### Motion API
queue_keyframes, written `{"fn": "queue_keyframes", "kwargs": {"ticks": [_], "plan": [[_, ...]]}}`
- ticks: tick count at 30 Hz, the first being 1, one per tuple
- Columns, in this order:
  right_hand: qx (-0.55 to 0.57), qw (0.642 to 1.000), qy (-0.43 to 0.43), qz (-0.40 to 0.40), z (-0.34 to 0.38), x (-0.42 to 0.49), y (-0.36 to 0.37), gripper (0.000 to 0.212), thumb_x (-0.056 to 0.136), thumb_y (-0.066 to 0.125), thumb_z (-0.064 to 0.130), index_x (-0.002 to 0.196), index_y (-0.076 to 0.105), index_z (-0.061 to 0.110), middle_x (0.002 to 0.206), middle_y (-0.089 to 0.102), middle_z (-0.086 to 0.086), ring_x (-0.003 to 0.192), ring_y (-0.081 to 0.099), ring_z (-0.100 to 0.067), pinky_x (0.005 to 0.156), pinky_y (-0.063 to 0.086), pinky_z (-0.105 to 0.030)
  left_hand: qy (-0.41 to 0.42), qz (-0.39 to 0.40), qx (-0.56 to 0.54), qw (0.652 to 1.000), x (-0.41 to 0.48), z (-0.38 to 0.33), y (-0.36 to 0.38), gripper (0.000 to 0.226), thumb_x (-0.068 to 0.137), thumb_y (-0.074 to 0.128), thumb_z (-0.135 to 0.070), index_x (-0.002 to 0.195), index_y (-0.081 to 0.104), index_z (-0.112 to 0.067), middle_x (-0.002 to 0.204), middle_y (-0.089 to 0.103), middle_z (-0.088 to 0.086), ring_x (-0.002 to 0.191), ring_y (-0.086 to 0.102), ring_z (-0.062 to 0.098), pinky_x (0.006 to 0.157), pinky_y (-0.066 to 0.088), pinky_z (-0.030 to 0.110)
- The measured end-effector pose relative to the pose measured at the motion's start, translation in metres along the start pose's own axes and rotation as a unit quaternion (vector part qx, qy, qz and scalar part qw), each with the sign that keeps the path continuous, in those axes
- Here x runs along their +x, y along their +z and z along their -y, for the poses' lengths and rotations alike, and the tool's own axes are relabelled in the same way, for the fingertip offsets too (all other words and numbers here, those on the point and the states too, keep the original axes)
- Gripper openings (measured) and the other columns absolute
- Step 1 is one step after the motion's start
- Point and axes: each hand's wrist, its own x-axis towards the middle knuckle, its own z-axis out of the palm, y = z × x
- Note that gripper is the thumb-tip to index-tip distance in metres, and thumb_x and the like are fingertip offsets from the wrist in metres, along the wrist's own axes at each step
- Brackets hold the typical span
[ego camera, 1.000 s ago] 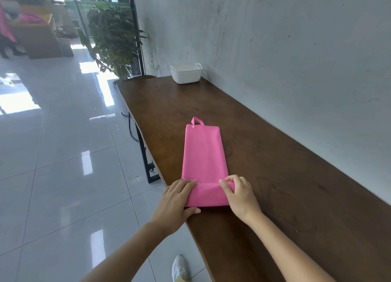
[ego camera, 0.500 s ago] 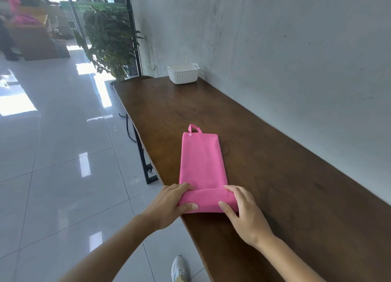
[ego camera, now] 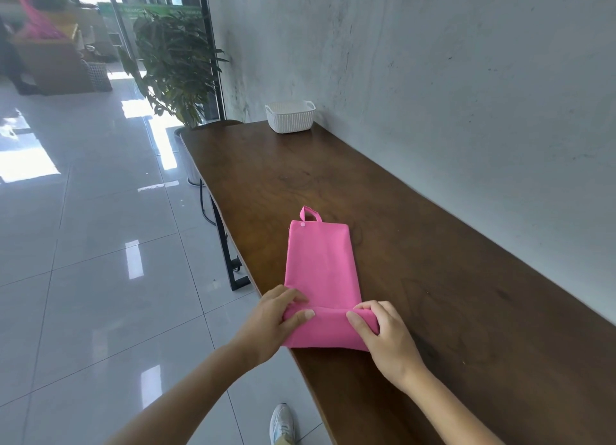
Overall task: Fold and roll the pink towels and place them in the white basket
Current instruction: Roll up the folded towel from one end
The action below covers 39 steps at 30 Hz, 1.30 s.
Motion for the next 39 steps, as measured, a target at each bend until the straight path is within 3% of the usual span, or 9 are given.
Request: {"fn": "queue_keyframes", "kwargs": {"ticks": [4,7,9,15,22,28,32,35,39], "plan": [[-0.029,0.999,0.014,-0.022,0.007,0.013,0.003,0.05,0.09,0.046,0.071,0.117,0.059,0.031,0.12,0.05,0.011,0.104,0.053,-0.004,0.064,0.046,-0.013,0.069,-0.126,0.079,0.986,-0.004,0.002,0.011,0.03,0.101,0.046,-0.055,0.123,0.058,-0.038,0.123,0.047,-0.024,0.114,0.042,-0.002,0.096,0.044,0.019],[-0.076,0.996,0.008,-0.049,0.012,0.023,0.004,0.044,0.095,0.047,0.065,0.121,0.058,0.031,0.121,0.049,0.012,0.106,0.051,-0.004,0.064,0.041,-0.011,0.155,-0.183,0.149,0.959,-0.009,0.004,0.016,0.026,0.104,0.047,-0.044,0.118,0.063,-0.03,0.119,0.057,-0.017,0.112,0.048,0.003,0.099,0.046,0.027],[-0.091,0.994,0.01,-0.054,0.015,0.031,0.005,0.042,0.096,0.047,0.062,0.121,0.058,0.03,0.12,0.051,0.01,0.104,0.051,-0.005,0.062,0.039,-0.012,0.187,-0.189,0.196,0.944,-0.011,0.007,0.018,0.032,0.101,0.051,-0.049,0.123,0.064,-0.029,0.122,0.059,-0.014,0.117,0.05,0.007,0.103,0.046,0.031],[-0.092,0.994,0.017,-0.063,0.02,0.052,0.006,0.037,0.098,0.049,0.057,0.113,0.06,0.025,0.112,0.056,0.005,0.1,0.054,-0.01,0.063,0.039,-0.016,0.195,-0.144,0.278,0.929,-0.007,0.016,0.019,0.062,0.092,0.056,-0.06,0.142,0.049,-0.026,0.139,0.055,-0.006,0.131,0.047,0.017,0.109,0.043,0.038],[-0.117,0.987,-0.035,-0.102,0.019,0.043,0.006,0.037,0.099,0.038,0.06,0.113,0.052,0.029,0.109,0.055,0.012,0.096,0.055,-0.005,0.062,0.041,-0.011,0.207,-0.131,0.261,0.934,0.006,0.011,0.011,0.049,0.106,0.033,-0.056,0.134,0.056,-0.023,0.127,0.06,-0.004,0.116,0.057,0.018,0.103,0.049,0.039],[-0.132,0.978,-0.102,-0.128,0.006,0.003,0.012,0.059,0.096,0.025,0.072,0.13,0.052,0.033,0.133,0.048,0.014,0.116,0.045,-0.002,0.087,0.05,-0.017,0.192,-0.033,0.247,0.949,0.01,0.003,-0.01,0.057,0.103,0.029,-0.062,0.142,0.051,-0.027,0.129,0.058,-0.007,0.116,0.052,0.013,0.108,0.035,0.033],[-0.136,0.974,-0.123,-0.135,-0.005,-0.022,0.014,0.061,0.096,0.026,0.074,0.138,0.049,0.037,0.143,0.044,0.015,0.125,0.039,0.0,0.096,0.048,-0.022,0.161,0.045,0.209,0.964,0.009,-0.006,-0.023,0.044,0.105,0.037,-0.054,0.14,0.048,-0.031,0.131,0.057,-0.011,0.119,0.049,0.01,0.109,0.029,0.03],[-0.123,0.977,-0.122,-0.125,-0.009,-0.032,0.014,0.065,0.094,0.025,0.076,0.141,0.047,0.036,0.145,0.042,0.016,0.128,0.039,0.001,0.099,0.047,-0.022,0.13,0.093,0.168,0.973,0.009,-0.009,-0.024,0.036,0.106,0.038,-0.051,0.133,0.053,-0.032,0.125,0.059,-0.014,0.111,0.052,0.007,0.104,0.035,0.028],[-0.09,0.984,-0.086,-0.126,-0.012,-0.034,0.016,0.066,0.092,0.024,0.078,0.141,0.047,0.039,0.142,0.044,0.019,0.125,0.044,-0.001,0.096,0.046,-0.018,0.05,0.151,0.047,0.986,0.01,-0.009,-0.018,0.035,0.103,0.041,-0.058,0.121,0.059,-0.035,0.112,0.064,-0.014,0.1,0.062,0.008,0.089,0.056,0.035]]}}
